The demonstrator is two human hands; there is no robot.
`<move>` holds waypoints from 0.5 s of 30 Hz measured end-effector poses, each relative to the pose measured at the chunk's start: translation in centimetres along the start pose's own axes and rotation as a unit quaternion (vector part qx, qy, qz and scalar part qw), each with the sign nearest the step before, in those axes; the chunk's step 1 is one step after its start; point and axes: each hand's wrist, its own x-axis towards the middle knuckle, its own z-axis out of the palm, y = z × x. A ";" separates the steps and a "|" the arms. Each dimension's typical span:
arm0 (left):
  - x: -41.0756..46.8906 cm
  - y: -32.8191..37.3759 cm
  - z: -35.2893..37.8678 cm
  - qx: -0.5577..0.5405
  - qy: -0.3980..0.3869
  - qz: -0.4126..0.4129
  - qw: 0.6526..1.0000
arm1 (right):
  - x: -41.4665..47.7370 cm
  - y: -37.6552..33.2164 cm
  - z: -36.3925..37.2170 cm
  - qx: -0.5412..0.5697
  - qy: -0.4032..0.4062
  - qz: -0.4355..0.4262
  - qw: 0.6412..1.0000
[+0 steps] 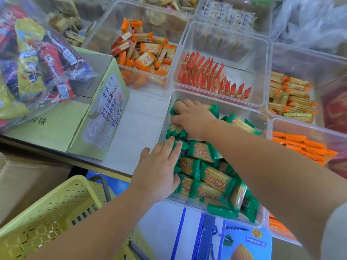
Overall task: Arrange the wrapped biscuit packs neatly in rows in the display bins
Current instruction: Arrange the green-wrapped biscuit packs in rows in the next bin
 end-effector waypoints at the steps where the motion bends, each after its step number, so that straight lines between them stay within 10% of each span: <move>1: 0.0 0.0 0.0 0.002 -0.001 0.000 1.000 | -0.6 0.3 -0.2 0.025 0.009 0.007 1.000; 15: -0.1 0.1 -0.2 0.019 -0.010 -0.009 1.000 | -13.5 2.1 -5.7 0.382 0.209 0.200 0.878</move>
